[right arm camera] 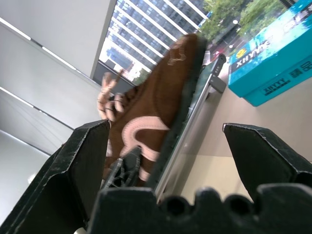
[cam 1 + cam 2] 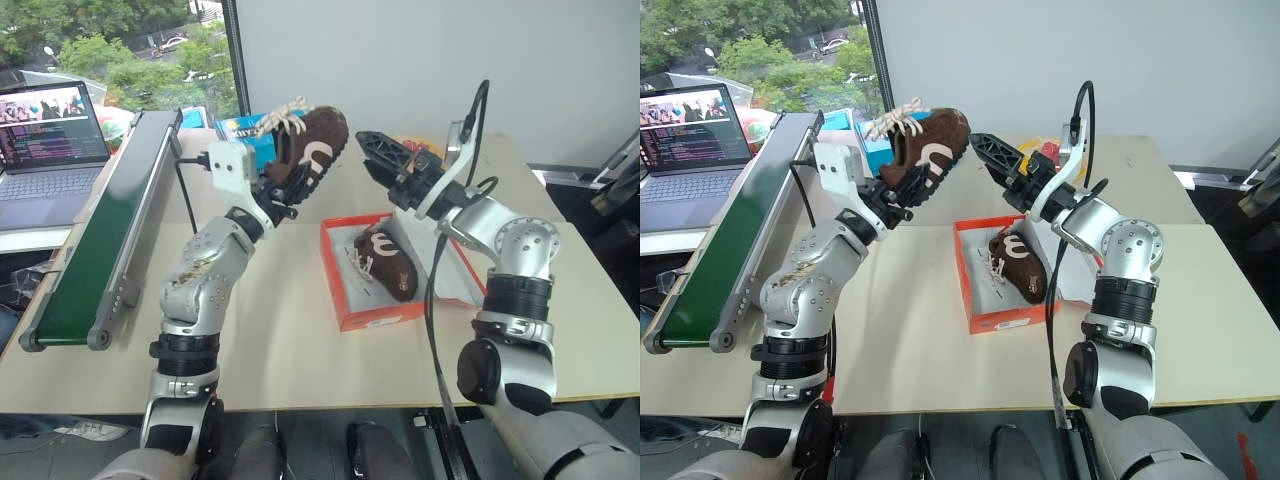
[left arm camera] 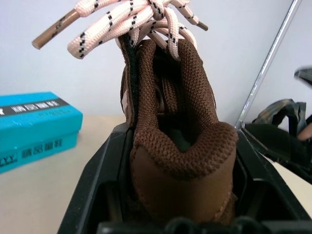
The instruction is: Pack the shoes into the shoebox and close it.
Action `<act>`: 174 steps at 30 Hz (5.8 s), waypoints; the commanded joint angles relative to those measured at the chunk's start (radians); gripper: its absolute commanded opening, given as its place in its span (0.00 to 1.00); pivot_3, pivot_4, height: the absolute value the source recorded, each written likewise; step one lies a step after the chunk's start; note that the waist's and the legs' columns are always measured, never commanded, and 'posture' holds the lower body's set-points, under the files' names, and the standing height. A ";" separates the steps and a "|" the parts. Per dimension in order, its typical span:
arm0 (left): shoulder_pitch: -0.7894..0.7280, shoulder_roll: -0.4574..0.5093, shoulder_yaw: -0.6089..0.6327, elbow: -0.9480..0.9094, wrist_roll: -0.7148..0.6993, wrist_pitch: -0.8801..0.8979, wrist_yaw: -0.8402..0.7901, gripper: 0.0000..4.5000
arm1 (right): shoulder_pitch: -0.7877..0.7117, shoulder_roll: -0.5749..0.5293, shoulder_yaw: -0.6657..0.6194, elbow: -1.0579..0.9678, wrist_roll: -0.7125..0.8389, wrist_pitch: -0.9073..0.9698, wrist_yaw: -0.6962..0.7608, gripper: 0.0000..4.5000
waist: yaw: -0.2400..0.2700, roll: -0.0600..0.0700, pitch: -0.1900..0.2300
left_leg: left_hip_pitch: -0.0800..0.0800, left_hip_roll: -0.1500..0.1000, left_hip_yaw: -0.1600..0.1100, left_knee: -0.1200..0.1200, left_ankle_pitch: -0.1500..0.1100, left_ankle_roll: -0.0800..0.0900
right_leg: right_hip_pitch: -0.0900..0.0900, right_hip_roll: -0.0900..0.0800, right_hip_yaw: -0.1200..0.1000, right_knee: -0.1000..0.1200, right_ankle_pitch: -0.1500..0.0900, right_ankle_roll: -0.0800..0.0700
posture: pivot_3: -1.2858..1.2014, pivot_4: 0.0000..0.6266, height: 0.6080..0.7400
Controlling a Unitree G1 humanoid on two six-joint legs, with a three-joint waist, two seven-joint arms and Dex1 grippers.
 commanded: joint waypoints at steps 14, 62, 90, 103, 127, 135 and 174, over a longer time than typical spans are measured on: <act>0.013 -0.064 -0.060 -0.108 -0.017 0.028 -0.001 0.45 | -0.118 0.003 0.028 0.152 -0.097 -0.130 0.119 1.00 | -0.001 0.000 0.000 | 0.000 0.000 0.000 0.000 0.000 0.000 | 0.000 0.001 0.000 0.000 0.000 0.000 | 0.52 0.24 1.00; 0.220 0.237 0.119 -0.183 -0.005 0.062 -0.073 1.00 | -0.014 -0.352 0.608 0.091 -0.666 -0.186 0.545 0.08 | 0.003 0.001 0.001 | -0.001 0.000 0.001 0.000 0.000 0.001 | -0.001 -0.001 0.000 -0.009 0.001 0.001 | 0.52 0.24 1.00; 0.259 0.214 0.101 -0.245 0.000 0.091 -0.005 1.00 | -0.029 -0.108 0.750 0.458 -1.048 -0.485 0.613 0.63 | 0.000 -0.002 -0.001 | 0.017 0.001 0.001 -0.003 -0.001 0.000 | 0.015 0.000 0.001 -0.010 0.001 0.000 | 0.52 0.24 1.00; 0.162 0.225 0.026 -0.121 0.030 0.059 -0.104 1.00 | -0.046 -0.258 0.563 -0.046 -0.902 -0.112 0.636 0.99 | 0.002 0.000 0.000 | 0.012 0.000 0.000 -0.003 -0.001 0.000 | 0.011 -0.001 0.000 -0.010 0.001 0.000 | 0.52 0.24 1.00; -0.136 0.351 -0.311 0.290 0.106 -0.071 -0.892 1.00 | 0.762 -0.505 -0.068 -1.059 -0.649 0.474 0.426 0.01 | 0.023 0.000 0.000 | 0.010 -0.002 0.000 0.000 -0.002 0.003 | 0.012 -0.001 0.000 -0.012 0.000 0.002 | 0.52 0.24 1.00; -0.194 0.335 -0.344 0.379 0.164 -0.126 -0.996 1.00 | 0.987 -0.358 -0.017 -1.012 -0.741 0.301 0.232 0.01 | 0.018 0.000 0.000 | 0.010 -0.002 -0.001 0.000 -0.002 0.003 | 0.013 -0.001 0.001 -0.012 -0.001 0.003 | 0.52 0.24 1.00; -0.116 0.369 -0.254 0.199 0.145 0.002 -0.906 1.00 | 0.775 -0.046 -0.133 -0.521 0.096 -0.206 0.112 0.01 | 0.000 0.003 0.002 | 0.015 -0.001 -0.006 -0.001 -0.002 0.004 | 0.015 0.000 0.003 -0.010 -0.002 0.004 | 0.52 0.24 1.00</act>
